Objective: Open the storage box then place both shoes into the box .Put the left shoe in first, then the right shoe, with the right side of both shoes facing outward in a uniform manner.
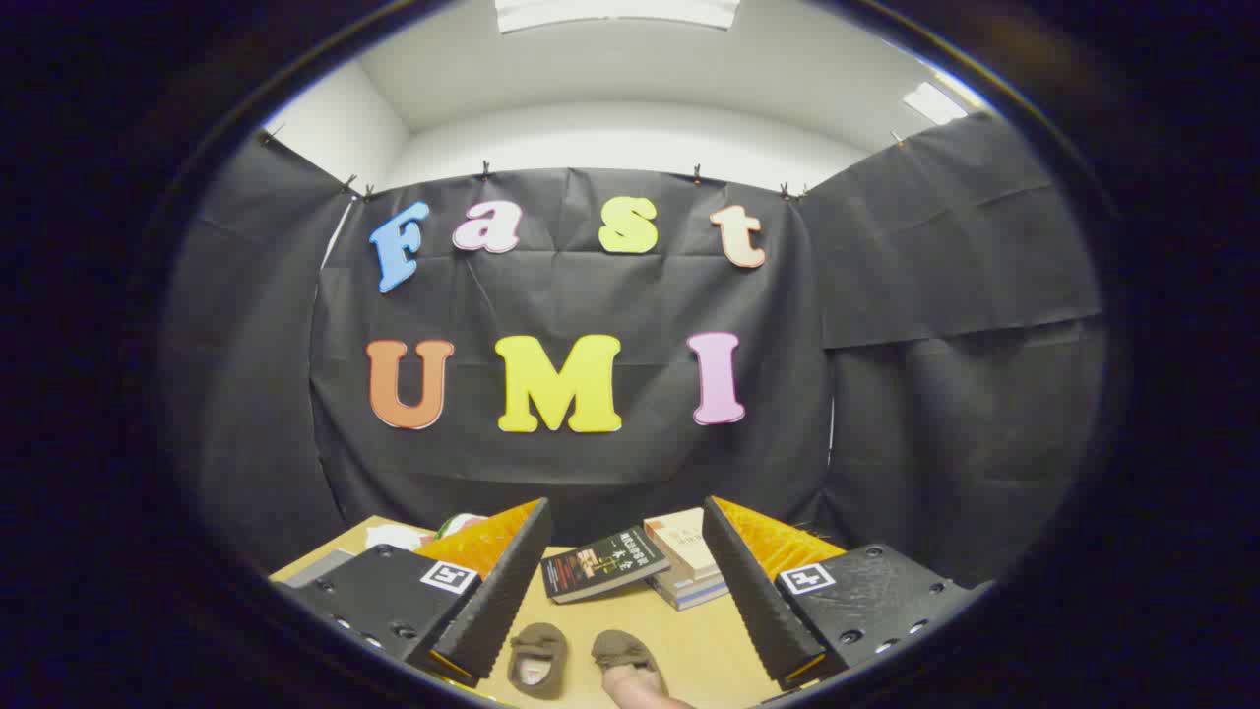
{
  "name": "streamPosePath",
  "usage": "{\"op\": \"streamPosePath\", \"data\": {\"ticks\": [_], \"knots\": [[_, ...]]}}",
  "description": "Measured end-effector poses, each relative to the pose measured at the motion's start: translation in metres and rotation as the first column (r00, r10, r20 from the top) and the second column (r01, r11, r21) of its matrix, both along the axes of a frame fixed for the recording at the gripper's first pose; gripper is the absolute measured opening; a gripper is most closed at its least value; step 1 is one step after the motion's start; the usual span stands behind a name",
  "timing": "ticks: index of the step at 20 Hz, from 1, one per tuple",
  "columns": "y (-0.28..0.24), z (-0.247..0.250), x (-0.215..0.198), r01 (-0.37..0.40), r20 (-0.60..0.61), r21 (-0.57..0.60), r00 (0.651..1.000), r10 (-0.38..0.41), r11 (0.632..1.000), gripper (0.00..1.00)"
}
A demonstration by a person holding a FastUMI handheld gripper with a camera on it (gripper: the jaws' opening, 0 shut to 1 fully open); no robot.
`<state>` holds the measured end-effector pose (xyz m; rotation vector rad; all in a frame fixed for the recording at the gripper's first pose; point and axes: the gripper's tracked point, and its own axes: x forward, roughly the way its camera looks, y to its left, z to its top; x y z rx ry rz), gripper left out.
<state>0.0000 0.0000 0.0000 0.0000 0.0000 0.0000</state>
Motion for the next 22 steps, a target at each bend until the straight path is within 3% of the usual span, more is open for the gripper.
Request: {"op": "streamPosePath", "data": {"ticks": [10,14,18,22], "knots": [[0.015,0.005,0.002,-0.062,-0.038,-0.015,0.997,0.062,0.998,0.95],[0.021,-0.017,0.011,-0.074,-0.085,-0.025,0.994,0.072,0.997,0.95],[0.045,-0.049,0.025,-0.137,-0.165,-0.039,0.978,0.129,0.990,0.95],[0.087,-0.088,0.043,-0.243,-0.255,-0.035,0.940,0.226,0.969,0.95]]}}
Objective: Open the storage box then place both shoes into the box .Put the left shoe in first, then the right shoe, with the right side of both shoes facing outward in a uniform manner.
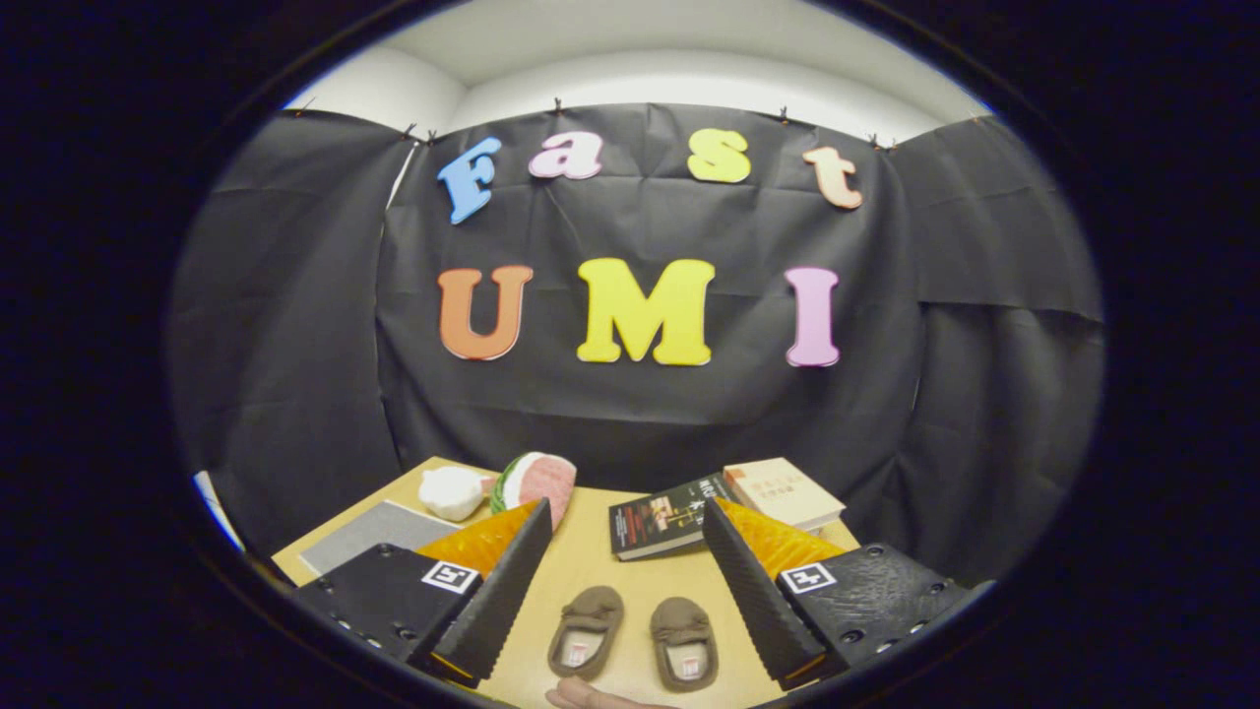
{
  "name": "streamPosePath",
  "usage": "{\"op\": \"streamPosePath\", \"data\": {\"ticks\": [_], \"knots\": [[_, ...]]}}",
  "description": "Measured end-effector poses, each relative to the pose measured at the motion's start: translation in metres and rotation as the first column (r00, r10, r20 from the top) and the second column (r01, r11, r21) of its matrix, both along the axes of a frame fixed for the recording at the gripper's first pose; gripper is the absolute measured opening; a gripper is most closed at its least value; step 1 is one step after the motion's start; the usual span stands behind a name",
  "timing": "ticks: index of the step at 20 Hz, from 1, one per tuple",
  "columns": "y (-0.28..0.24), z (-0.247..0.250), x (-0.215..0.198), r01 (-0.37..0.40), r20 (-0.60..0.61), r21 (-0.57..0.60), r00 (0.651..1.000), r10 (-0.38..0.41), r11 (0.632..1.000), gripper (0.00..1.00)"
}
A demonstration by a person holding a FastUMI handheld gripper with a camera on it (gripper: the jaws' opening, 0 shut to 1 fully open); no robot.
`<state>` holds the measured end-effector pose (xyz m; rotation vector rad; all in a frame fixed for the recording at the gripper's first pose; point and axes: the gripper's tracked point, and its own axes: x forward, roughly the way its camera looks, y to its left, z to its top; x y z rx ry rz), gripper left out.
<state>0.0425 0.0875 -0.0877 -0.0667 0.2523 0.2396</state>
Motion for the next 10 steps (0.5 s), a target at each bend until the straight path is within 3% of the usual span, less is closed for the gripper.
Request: {"op": "streamPosePath", "data": {"ticks": [5,10], "knots": [[0.071,-0.059,0.013,-0.162,-0.162,0.021,0.973,0.164,0.986,0.95],[0.133,-0.130,0.006,-0.250,-0.377,0.135,0.882,0.283,0.959,0.95]]}}
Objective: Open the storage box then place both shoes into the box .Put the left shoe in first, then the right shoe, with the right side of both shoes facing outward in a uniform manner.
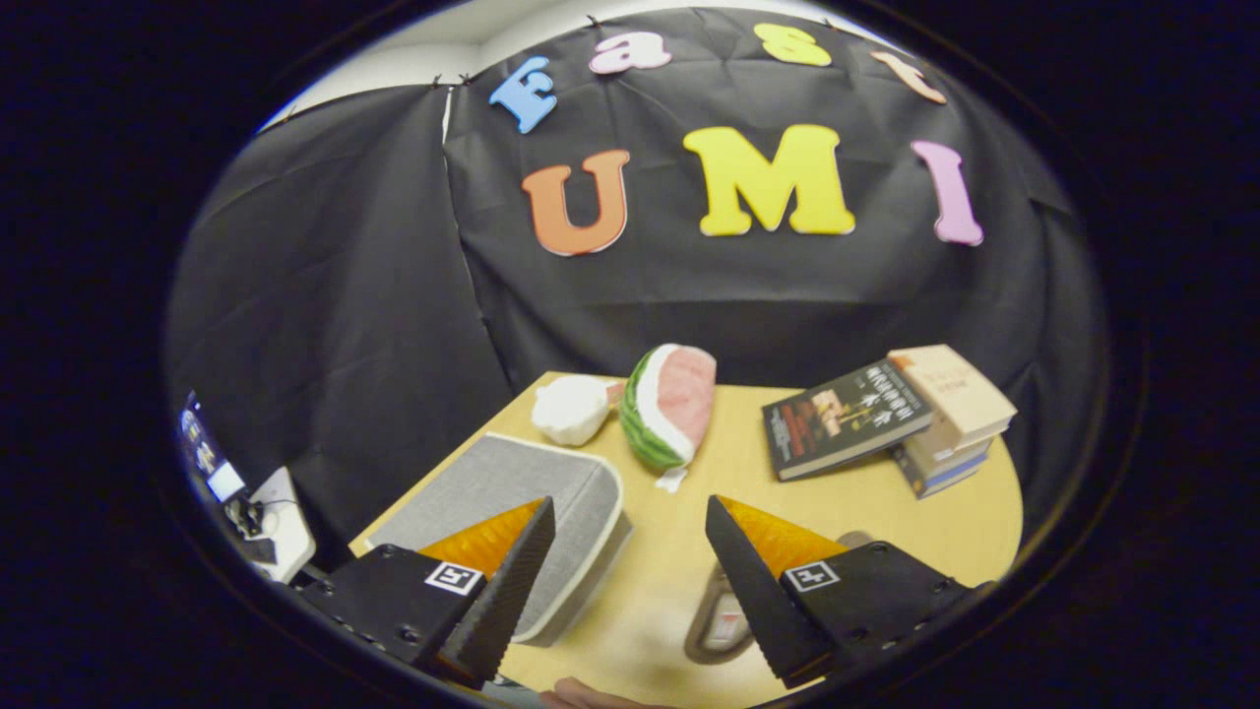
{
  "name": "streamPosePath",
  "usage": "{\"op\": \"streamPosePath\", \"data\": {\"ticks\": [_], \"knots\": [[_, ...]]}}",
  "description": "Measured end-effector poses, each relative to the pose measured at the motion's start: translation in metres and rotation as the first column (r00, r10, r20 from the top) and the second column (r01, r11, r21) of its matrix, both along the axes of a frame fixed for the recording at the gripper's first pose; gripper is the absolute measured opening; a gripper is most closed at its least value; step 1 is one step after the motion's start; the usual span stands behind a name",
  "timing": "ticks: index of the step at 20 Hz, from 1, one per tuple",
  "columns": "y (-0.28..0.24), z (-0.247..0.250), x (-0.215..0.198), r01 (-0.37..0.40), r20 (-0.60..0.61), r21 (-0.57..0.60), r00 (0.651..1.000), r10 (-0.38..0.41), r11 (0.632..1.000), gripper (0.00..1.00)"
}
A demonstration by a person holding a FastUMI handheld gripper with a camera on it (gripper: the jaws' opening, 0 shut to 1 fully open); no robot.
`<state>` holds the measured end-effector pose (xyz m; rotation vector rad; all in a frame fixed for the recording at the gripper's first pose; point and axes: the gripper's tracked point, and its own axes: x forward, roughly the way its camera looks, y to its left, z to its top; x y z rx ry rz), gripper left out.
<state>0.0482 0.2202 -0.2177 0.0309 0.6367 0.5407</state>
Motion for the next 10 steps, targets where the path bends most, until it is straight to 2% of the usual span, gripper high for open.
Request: {"op": "streamPosePath", "data": {"ticks": [4,8,10], "knots": [[0.024,-0.035,0.006,-0.013,-0.138,0.044,0.990,0.019,0.999,0.96],[0.051,-0.061,-0.007,-0.071,-0.282,0.112,0.954,0.100,0.991,0.96],[0.053,-0.074,-0.006,-0.057,-0.329,0.094,0.941,0.084,0.994,0.96]]}}
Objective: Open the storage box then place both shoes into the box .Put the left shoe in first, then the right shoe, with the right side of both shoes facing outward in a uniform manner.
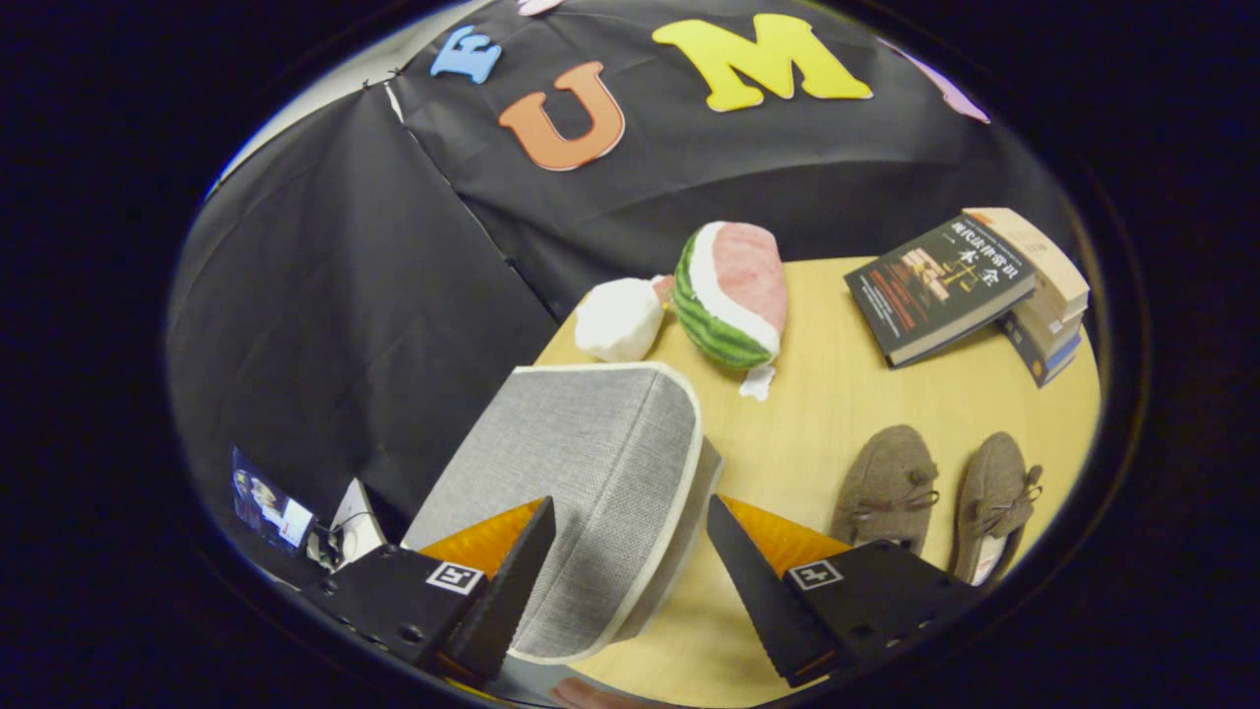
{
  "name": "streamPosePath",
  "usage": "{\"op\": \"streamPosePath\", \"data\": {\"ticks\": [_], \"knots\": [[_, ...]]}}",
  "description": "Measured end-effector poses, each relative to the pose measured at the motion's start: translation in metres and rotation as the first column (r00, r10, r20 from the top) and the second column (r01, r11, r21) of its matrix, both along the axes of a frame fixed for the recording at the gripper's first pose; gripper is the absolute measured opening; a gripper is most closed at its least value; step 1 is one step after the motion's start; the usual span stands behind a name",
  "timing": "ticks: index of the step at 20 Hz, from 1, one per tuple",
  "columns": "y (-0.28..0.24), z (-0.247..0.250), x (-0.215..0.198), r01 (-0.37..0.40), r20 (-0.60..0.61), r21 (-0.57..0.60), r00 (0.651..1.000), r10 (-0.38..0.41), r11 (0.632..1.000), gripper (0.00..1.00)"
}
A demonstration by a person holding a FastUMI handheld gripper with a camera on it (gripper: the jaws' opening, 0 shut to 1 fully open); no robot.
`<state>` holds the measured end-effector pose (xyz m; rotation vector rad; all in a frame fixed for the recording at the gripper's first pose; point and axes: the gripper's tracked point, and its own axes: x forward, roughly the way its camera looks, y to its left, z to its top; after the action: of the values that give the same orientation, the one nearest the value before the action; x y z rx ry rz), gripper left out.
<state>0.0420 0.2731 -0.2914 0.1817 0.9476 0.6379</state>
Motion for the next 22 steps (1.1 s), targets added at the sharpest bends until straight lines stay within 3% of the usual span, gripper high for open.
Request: {"op": "streamPosePath", "data": {"ticks": [6,8,10,15,18,19,20,21,22], "knots": [[0.014,-0.019,0.004,0.038,-0.171,0.094,0.985,-0.021,0.995,0.98],[0.017,-0.020,0.002,0.050,-0.229,0.144,0.973,-0.016,0.988,0.94],[0.017,-0.020,0.000,0.070,-0.273,0.166,0.962,-0.023,0.984,0.80],[0.011,-0.012,0.007,0.087,-0.279,0.162,0.959,-0.039,0.983,0.59],[0.003,-0.004,0.009,0.050,-0.277,0.180,0.961,0.002,0.982,0.23],[0.002,0.003,0.011,0.053,-0.283,0.205,0.959,0.007,0.977,0.23],[0.003,0.005,0.012,0.064,-0.298,0.211,0.954,0.001,0.975,0.10],[0.003,0.008,0.013,0.072,-0.312,0.217,0.950,0.000,0.973,0.10],[0.002,0.013,0.012,0.089,-0.320,0.210,0.947,-0.017,0.974,0.01]]}}
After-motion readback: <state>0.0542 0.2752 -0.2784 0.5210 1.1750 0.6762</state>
